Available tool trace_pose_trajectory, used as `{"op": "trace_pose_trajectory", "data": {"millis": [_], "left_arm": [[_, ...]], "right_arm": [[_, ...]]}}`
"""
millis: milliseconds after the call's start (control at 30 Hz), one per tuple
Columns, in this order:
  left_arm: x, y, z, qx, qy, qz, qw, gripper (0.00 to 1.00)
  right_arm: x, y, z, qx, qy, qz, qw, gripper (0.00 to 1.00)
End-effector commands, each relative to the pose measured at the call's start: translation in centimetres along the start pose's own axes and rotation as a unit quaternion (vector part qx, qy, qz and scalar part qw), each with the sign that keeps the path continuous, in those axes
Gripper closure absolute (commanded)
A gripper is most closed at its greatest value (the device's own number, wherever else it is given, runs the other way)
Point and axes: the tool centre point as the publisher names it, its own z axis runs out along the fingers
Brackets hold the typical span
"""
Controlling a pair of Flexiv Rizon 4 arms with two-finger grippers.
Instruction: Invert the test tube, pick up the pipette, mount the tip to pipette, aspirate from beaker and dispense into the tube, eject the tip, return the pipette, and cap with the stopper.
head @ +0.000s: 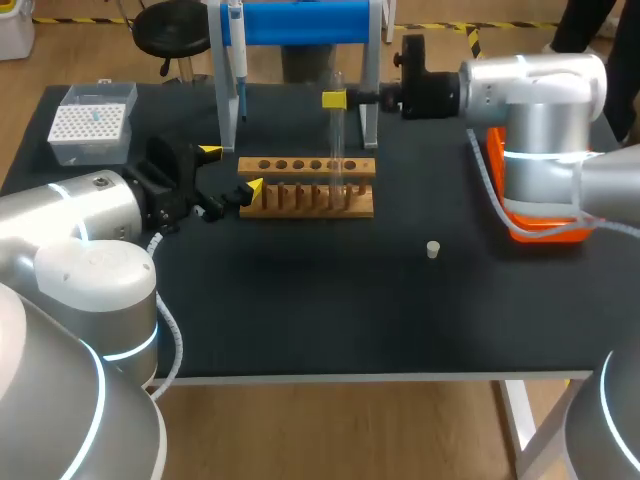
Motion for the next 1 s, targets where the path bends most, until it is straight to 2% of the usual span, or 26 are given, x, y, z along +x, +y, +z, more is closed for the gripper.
{"op": "trace_pose_trajectory", "data": {"millis": [33,167,300,433,500,567,667,700,733,967,1000], "left_arm": [[0.0,0.1,0.0,0.001,0.001,0.000,1.000,0.00],[0.0,0.1,0.0,0.001,0.001,0.000,1.000,0.00],[0.0,0.1,0.0,0.001,0.001,0.000,1.000,0.00],[0.0,0.1,0.0,0.001,0.001,0.000,1.000,0.00],[0.0,0.1,0.0,0.001,0.001,0.000,1.000,0.00],[0.0,0.1,0.0,0.001,0.001,0.000,1.000,0.00],[0.0,0.1,0.0,0.001,0.001,0.000,1.000,0.00],[0.0,0.1,0.0,0.001,0.001,0.000,1.000,0.00],[0.0,0.1,0.0,0.001,0.001,0.000,1.000,0.00],[0.0,0.1,0.0,0.001,0.001,0.000,1.000,0.00],[0.0,0.1,0.0,0.001,0.001,0.000,1.000,0.00]], "right_arm": [[-1.3,-0.2,-0.4,0.019,0.037,0.265,0.963,1.00],[-2.2,-1.0,-0.4,0.041,0.053,0.361,0.930,1.00],[-2.5,-1.4,-0.4,0.041,0.066,0.424,0.902,1.00],[-2.5,-1.4,-0.5,0.048,0.072,0.465,0.881,1.00],[-2.4,-1.4,-0.6,0.050,0.072,0.473,0.876,1.00],[-2.3,-1.5,-0.6,0.048,0.073,0.492,0.866,1.00],[-2.2,-1.6,-0.7,0.047,0.066,0.498,0.863,1.00],[-2.2,-1.6,-0.7,0.045,0.073,0.510,0.856,1.00],[-2.2,-1.6,-0.7,0.046,0.075,0.514,0.854,1.00],[-2.2,-1.9,-0.5,0.042,0.058,0.489,0.870,1.00],[-2.2,-1.9,-0.5,0.041,0.061,0.492,0.867,1.00]]}}
